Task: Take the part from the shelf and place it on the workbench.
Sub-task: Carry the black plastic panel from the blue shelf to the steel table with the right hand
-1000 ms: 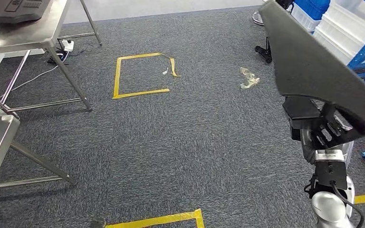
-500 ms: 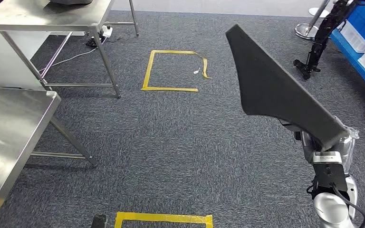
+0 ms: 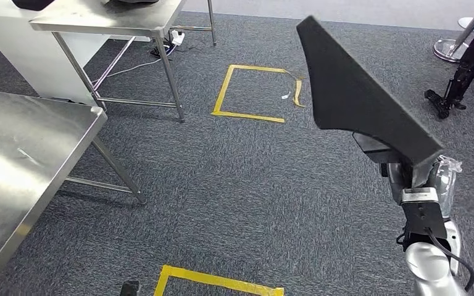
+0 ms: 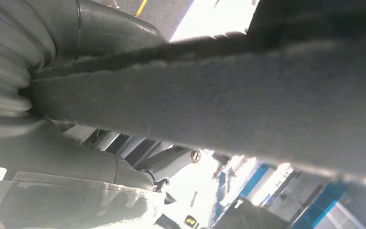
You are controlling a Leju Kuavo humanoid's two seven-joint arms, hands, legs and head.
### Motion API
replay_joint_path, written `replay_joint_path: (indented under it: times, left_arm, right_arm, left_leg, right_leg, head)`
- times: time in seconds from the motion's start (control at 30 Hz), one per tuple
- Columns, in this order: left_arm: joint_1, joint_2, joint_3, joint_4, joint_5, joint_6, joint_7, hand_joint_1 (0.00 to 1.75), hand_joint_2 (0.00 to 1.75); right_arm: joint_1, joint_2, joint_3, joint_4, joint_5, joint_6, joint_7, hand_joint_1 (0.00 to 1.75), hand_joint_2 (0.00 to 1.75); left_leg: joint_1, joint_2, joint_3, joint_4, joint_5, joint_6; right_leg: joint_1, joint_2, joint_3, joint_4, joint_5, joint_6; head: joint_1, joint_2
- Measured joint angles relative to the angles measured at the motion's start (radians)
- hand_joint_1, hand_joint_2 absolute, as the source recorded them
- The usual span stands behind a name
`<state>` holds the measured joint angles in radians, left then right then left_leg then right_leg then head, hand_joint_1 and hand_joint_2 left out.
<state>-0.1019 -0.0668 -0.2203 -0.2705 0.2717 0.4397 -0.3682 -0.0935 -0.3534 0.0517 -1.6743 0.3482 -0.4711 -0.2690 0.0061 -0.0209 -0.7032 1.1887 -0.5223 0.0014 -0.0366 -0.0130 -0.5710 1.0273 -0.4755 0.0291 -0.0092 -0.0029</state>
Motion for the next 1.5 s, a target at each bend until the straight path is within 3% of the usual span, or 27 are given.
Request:
replay_joint_path:
  times: [0.07, 0.1, 0.17, 0.2, 0.27, 0.3, 0.37, 0.43, 0.5, 0.57, 0.6, 0.67, 0.73, 0.8, 0.87, 0.93, 1.0, 1.07, 1.1, 1.13, 1.17, 1.23, 1.3, 1.37, 1.4, 1.43, 1.5]
  left_arm:
    - [-0.001, 0.0, -0.002, 0.0, 0.0, 0.0, 0.001, 0.0, 1.75]
    - [0.0, 0.0, -0.002, 0.0, 0.0, -0.001, 0.002, 0.0, 1.75]
    - [0.001, 0.0, -0.002, 0.0, 0.002, -0.001, 0.003, 0.0, 1.75]
    - [0.0, 0.0, -0.002, 0.0, 0.004, -0.001, 0.003, 0.0, 1.75]
    - [-0.001, 0.0, -0.002, 0.0, 0.01, -0.002, 0.002, 0.0, 1.75]
    - [-0.001, 0.0, -0.002, 0.0, 0.012, -0.002, 0.001, 0.0, 1.75]
    - [0.0, 0.0, -0.002, 0.0, 0.013, -0.002, 0.0, 0.0, 1.75]
    - [0.0, 0.0, -0.002, 0.0, 0.014, -0.002, 0.0, 0.0, 1.75]
    - [-0.003, -0.002, -0.002, 0.0, 0.014, -0.002, -0.001, 0.0, 1.75]
    - [-0.002, -0.005, -0.002, 0.0, 0.014, -0.002, -0.001, 0.0, 1.75]
    - [-0.001, -0.005, -0.002, 0.0, 0.014, -0.002, -0.001, 0.0, 1.75]
    - [0.001, -0.006, -0.002, 0.0, 0.014, -0.003, -0.001, 0.0, 1.75]
    - [0.0, -0.006, -0.002, 0.0, 0.014, -0.005, -0.001, 0.0, 1.75]
    - [0.001, -0.006, -0.003, 0.0, 0.014, -0.006, -0.001, 0.0, 1.75]
    - [0.004, -0.004, -0.003, 0.0, 0.014, -0.007, -0.001, 0.0, 1.75]
    - [0.006, -0.003, -0.003, 0.0, 0.014, -0.007, 0.0, 0.0, 1.75]
    - [0.003, -0.003, -0.004, 0.0, 0.014, -0.007, 0.0, 0.0, 1.75]
    - [0.002, -0.004, -0.005, 0.0, 0.014, -0.007, 0.0, 0.0, 1.75]
    - [0.002, -0.004, -0.006, 0.0, 0.014, -0.007, 0.0, 0.0, 1.75]
    - [0.003, -0.004, -0.007, 0.0, 0.014, -0.007, 0.0, 0.0, 1.75]
    - [0.003, -0.004, -0.009, 0.0, 0.014, -0.007, 0.0, 0.0, 1.75]
    - [0.001, -0.004, -0.013, 0.0, 0.013, -0.008, 0.0, 0.0, 1.75]
    - [-0.003, -0.003, -0.016, 0.0, 0.012, -0.009, 0.0, 0.0, 1.75]
    - [-0.003, -0.002, -0.018, -0.001, 0.011, -0.009, 0.002, 0.0, 1.75]
    - [-0.001, -0.002, -0.019, -0.001, 0.01, -0.01, 0.003, 0.0, 1.75]
    - [0.0, -0.002, -0.019, -0.001, 0.01, -0.01, 0.005, 0.0, 1.75]
    - [-0.002, -0.001, -0.02, -0.001, 0.012, -0.011, 0.006, 0.0, 1.75]
  right_arm:
    - [0.0, -0.001, 0.002, 0.002, 0.006, -0.002, 0.001, 1.75, 1.75]
    - [0.0, 0.0, 0.003, 0.003, 0.01, -0.002, 0.002, 1.75, 1.75]
    - [-0.001, 0.001, 0.008, 0.004, 0.018, -0.003, 0.005, 1.75, 1.75]
    - [-0.001, 0.001, 0.01, 0.004, 0.023, -0.003, 0.007, 1.75, 1.75]
    - [-0.005, 0.001, 0.014, 0.004, 0.034, -0.003, 0.01, 1.75, 1.75]
    - [-0.007, 0.001, 0.016, 0.004, 0.04, -0.004, 0.012, 1.75, 1.75]
    - [-0.011, 0.002, 0.02, 0.004, 0.048, -0.004, 0.016, 1.75, 1.75]
    - [-0.014, 0.002, 0.024, 0.005, 0.052, -0.004, 0.019, 1.75, 1.75]
    - [-0.016, 0.0, 0.026, 0.008, 0.053, -0.004, 0.019, 1.75, 1.75]
    - [-0.015, -0.001, 0.027, 0.012, 0.052, -0.004, 0.02, 1.75, 1.75]
    - [-0.015, -0.001, 0.028, 0.013, 0.052, -0.004, 0.021, 1.75, 1.75]
    - [-0.016, -0.001, 0.031, 0.016, 0.052, -0.003, 0.021, 1.75, 1.75]
    - [-0.017, -0.001, 0.032, 0.016, 0.053, -0.002, 0.022, 1.75, 1.75]
    - [-0.017, -0.002, 0.035, 0.017, 0.055, 0.002, 0.026, 1.75, 1.75]
    - [-0.016, -0.002, 0.039, 0.017, 0.06, 0.007, 0.03, 1.75, 1.75]
    - [-0.018, -0.002, 0.041, 0.017, 0.066, 0.011, 0.033, 1.75, 1.75]
    - [-0.019, -0.003, 0.041, 0.017, 0.068, 0.014, 0.033, 1.75, 1.75]
    - [-0.017, -0.004, 0.042, 0.017, 0.069, 0.015, 0.034, 1.75, 1.75]
    - [-0.017, -0.004, 0.043, 0.017, 0.07, 0.016, 0.035, 1.75, 1.75]
    - [-0.016, -0.004, 0.044, 0.017, 0.073, 0.018, 0.036, 1.75, 1.75]
    - [-0.016, -0.004, 0.045, 0.017, 0.079, 0.021, 0.039, 1.75, 1.75]
    - [-0.015, -0.004, 0.045, 0.015, 0.093, 0.028, 0.046, 1.75, 1.75]
    - [-0.014, -0.004, 0.045, 0.011, 0.103, 0.036, 0.052, 1.75, 1.75]
    - [-0.013, -0.005, 0.045, 0.008, 0.107, 0.043, 0.055, 1.75, 1.75]
    - [-0.013, -0.005, 0.045, 0.006, 0.108, 0.047, 0.057, 1.75, 1.75]
    - [-0.012, -0.006, 0.045, 0.005, 0.107, 0.051, 0.057, 1.75, 1.75]
    - [-0.011, -0.009, 0.044, 0.003, 0.103, 0.06, 0.056, 1.75, 1.75]
  left_leg:
    - [0.002, 0.013, -0.056, 0.111, -0.039, -0.001]
    - [0.002, 0.015, -0.059, 0.117, -0.031, 0.0]
    - [0.002, 0.031, -0.008, 0.019, 0.027, 0.006]
    - [-0.002, 0.059, 0.031, -0.053, 0.052, 0.011]
    - [-0.011, 0.096, 0.077, -0.141, 0.077, 0.021]
    - [-0.017, 0.1, 0.08, -0.152, 0.075, 0.025]
    - [-0.018, 0.071, 0.081, -0.158, 0.08, 0.034]
    - [-0.013, 0.046, 0.086, -0.167, 0.088, 0.047]
    - [-0.009, 0.02, 0.088, -0.17, 0.092, 0.054]
    - [-0.007, -0.01, 0.087, -0.17, 0.094, 0.056]
    - [-0.006, -0.025, 0.088, -0.169, 0.094, 0.056]
    - [-0.003, -0.056, 0.09, -0.167, 0.094, 0.053]
    - [0.0, -0.084, 0.087, -0.161, 0.092, 0.043]
    - [-0.002, -0.106, 0.078, -0.158, 0.093, 0.028]
    - [0.0, -0.122, 0.073, -0.161, 0.098, 0.017]
    - [-0.003, -0.079, 0.06, -0.137, 0.081, 0.009]
    - [-0.004, -0.009, 0.011, -0.036, 0.026, 0.002]
    - [-0.002, 0.014, -0.055, 0.096, -0.026, -0.001]
    - [-0.001, 0.017, -0.072, 0.129, -0.032, 0.0]
    - [-0.002, 0.018, -0.069, 0.123, -0.018, 0.001]
    - [-0.002, 0.024, -0.043, 0.076, 0.01, 0.005]
    - [-0.009, 0.059, 0.033, -0.061, 0.065, 0.018]
    - [-0.018, 0.085, 0.074, -0.14, 0.082, 0.029]
    - [-0.023, 0.068, 0.074, -0.151, 0.082, 0.037]
    - [-0.022, 0.055, 0.076, -0.155, 0.085, 0.043]
    - [-0.019, 0.043, 0.079, -0.16, 0.089, 0.049]
    - [-0.013, 0.02, 0.083, -0.167, 0.096, 0.059]
  right_leg:
    - [0.006, -0.026, 0.0, 0.0, -0.002, -0.007]
    - [0.008, -0.038, 0.001, 0.0, -0.003, -0.009]
    - [0.011, -0.063, 0.005, 0.0, -0.006, -0.01]
    - [0.013, -0.073, 0.007, 0.001, -0.008, -0.009]
    - [0.022, -0.092, 0.011, 0.001, -0.014, -0.002]
    - [0.025, -0.102, 0.013, 0.001, -0.016, 0.003]
    - [0.025, -0.115, 0.017, 0.0, -0.021, 0.013]
    - [0.021, -0.072, 0.007, 0.03, -0.041, 0.018]
    - [0.017, -0.011, -0.044, 0.138, -0.089, 0.013]
    - [0.016, 0.006, -0.106, 0.258, -0.126, 0.014]
    - [0.015, 0.008, -0.118, 0.274, -0.123, 0.02]
    - [0.01, 0.015, -0.088, 0.194, -0.074, 0.04]
    - [0.0, 0.054, -0.031, 0.062, -0.022, 0.055]
    - [-0.003, 0.076, -0.007, 0.009, -0.004, 0.047]
    - [-0.002, 0.057, -0.006, 0.009, -0.001, 0.032]
    - [-0.004, 0.036, -0.003, 0.007, 0.001, 0.017]
    - [-0.001, 0.013, -0.001, 0.005, 0.0, 0.004]
    - [0.005, -0.014, -0.001, 0.005, -0.002, -0.002]
    - [0.007, -0.027, 0.0, 0.005, -0.003, -0.004]
    - [0.008, -0.04, 0.001, 0.006, -0.004, -0.005]
    - [0.009, -0.052, 0.002, 0.005, -0.005, -0.006]
    - [0.015, -0.074, 0.006, 0.006, -0.009, -0.005]
    - [0.024, -0.094, 0.009, 0.006, -0.013, 0.0]
    - [0.027, -0.117, 0.015, 0.002, -0.016, 0.009]
    - [0.026, -0.113, 0.016, 0.004, -0.019, 0.014]
    - [0.024, -0.093, 0.013, 0.015, -0.028, 0.018]
    - [0.02, -0.029, -0.024, 0.095, -0.068, 0.016]
  head:
    - [-0.001, 0.0]
    - [-0.001, 0.0]
    - [-0.001, 0.0]
    - [-0.001, 0.0]
    - [0.001, 0.0]
    - [0.002, 0.0]
    - [0.003, 0.0]
    - [0.003, 0.0]
    - [0.007, 0.0]
    - [0.009, 0.0]
    - [0.009, 0.0]
    - [0.009, 0.0]
    - [0.011, 0.0]
    - [0.01, 0.0]
    - [0.007, 0.0]
    - [0.004, 0.0]
    - [-0.001, 0.0]
    - [-0.004, 0.0]
    - [-0.004, 0.0]
    - [-0.004, 0.0]
    - [-0.004, 0.0]
    - [-0.004, 0.0]
    - [-0.003, 0.0]
    - [-0.001, 0.0]
    - [-0.001, 0.0]
    - [-0.001, 0.0]
    - [0.002, 0.0]
